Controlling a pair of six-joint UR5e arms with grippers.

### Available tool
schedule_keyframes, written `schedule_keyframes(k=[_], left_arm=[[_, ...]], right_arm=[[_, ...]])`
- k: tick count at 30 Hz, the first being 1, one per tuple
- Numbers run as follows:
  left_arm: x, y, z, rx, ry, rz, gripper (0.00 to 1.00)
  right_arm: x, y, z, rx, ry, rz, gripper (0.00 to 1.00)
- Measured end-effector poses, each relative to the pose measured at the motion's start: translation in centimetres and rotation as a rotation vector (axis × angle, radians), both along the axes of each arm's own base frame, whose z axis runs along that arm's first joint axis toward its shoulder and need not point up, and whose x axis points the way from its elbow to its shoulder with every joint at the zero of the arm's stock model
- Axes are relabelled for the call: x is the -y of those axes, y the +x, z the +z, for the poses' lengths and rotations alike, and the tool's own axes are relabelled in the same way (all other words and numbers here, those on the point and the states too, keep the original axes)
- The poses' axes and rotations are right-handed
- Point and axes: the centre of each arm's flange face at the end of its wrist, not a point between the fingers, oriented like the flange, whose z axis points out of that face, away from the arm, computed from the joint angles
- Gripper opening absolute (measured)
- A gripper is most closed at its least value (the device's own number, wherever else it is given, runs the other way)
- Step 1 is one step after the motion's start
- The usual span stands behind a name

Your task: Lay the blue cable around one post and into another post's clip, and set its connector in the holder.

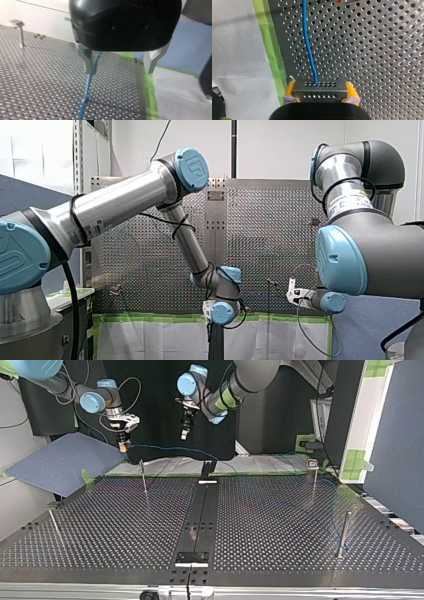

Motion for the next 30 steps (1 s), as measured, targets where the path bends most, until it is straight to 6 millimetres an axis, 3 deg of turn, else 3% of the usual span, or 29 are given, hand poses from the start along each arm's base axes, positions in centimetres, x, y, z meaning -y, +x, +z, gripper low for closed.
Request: schedule_keyframes(k=[30], left_arm=[[-2.9, 5.7, 0.7, 0.054, 0.035, 0.08, 1.0]], right_arm=[[-0.1, 0.2, 0.0, -0.007, 0.003, 0.004, 0.0]])
